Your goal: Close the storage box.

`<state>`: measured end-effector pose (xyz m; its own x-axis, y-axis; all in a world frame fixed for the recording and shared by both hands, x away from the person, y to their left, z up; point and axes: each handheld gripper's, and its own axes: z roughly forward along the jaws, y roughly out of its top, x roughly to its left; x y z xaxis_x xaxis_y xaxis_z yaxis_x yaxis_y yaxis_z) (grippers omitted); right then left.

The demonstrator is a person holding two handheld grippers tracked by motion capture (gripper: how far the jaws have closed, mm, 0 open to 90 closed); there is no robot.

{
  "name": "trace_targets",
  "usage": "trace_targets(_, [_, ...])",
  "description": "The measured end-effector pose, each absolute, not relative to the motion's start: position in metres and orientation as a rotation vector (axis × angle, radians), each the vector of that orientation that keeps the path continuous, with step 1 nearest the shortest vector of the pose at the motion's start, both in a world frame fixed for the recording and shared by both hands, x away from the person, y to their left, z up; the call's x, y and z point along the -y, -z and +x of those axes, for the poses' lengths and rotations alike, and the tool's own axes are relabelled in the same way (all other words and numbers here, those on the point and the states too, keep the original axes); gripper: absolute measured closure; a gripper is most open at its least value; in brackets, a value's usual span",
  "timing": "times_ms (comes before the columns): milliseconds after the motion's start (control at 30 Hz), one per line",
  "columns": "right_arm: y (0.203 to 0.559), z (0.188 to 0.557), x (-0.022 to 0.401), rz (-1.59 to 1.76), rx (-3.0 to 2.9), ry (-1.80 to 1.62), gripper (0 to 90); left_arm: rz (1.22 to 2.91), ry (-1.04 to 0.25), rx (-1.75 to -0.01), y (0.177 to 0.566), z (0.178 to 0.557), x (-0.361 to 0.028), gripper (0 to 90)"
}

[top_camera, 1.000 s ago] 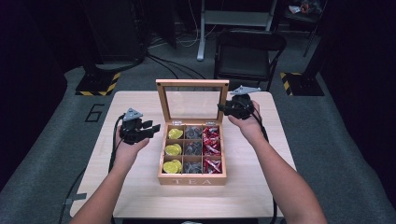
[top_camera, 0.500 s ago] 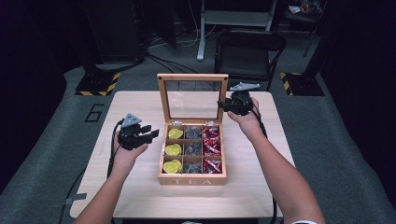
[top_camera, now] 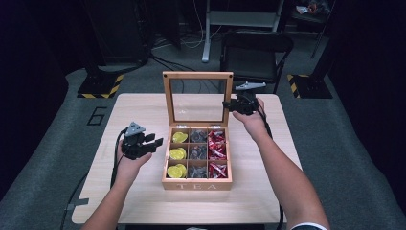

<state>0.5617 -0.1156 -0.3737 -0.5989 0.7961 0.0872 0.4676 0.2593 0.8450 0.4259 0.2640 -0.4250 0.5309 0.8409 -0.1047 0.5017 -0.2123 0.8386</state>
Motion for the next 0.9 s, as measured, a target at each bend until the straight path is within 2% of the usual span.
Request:
trace_targets(467, [0.376, 0.573, 0.114, 1.208, -2.174, -1.269, 64.5, 1.87, -0.442, -1.11, 0.439, 0.42, -0.264, 56.2])
trace_targets(900, [0.375, 0.568, 0.112, 1.198, -2.166, -1.238, 64.0, 1.849, -0.432, -1.138, 0.443, 0.415, -0.268, 54.8])
